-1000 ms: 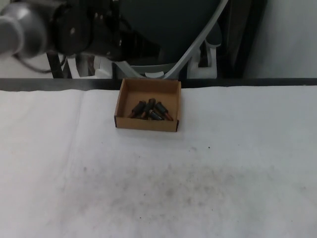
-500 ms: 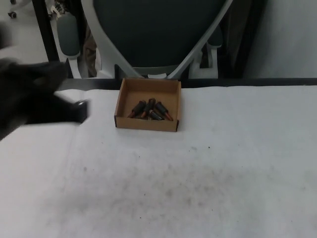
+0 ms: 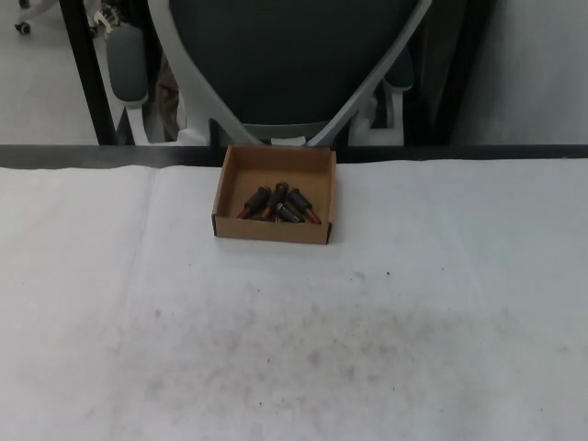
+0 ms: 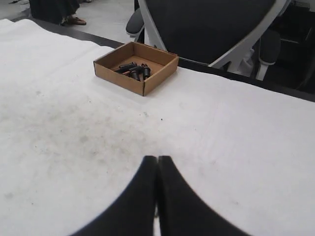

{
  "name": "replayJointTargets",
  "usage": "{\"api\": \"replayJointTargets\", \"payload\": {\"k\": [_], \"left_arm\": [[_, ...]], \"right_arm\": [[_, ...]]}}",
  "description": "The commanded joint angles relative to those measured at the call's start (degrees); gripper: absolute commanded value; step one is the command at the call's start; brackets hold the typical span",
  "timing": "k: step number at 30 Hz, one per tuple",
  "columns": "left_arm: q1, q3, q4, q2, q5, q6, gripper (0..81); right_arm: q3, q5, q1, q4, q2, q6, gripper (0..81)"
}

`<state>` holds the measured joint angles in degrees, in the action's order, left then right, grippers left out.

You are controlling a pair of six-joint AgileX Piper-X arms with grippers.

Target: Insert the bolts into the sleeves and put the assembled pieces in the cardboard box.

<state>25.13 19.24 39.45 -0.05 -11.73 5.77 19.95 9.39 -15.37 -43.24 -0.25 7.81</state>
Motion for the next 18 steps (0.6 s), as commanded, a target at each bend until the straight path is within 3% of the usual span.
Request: {"api": "replayJointTargets", "payload": {"k": [1,10,18], "left_arm": [[0.19,-0.79,1.06,0.05,-0.76,0.12,0.8],[0.19,-10.71,-16.45,0.05,2.90,-5.77,0.8],[0.19,-19.24,-23.62,0.05,1.57,-5.77,0.8]], "right_arm": [[0.21,-0.86,0.29,0.94,0.25,2.22,0.2],[-9.16,-1.67,0.29,17.95,0.25,-5.34,0.2],[-16.37,-1.80,0.29,23.50,0.25,-1.45,0.2]]}}
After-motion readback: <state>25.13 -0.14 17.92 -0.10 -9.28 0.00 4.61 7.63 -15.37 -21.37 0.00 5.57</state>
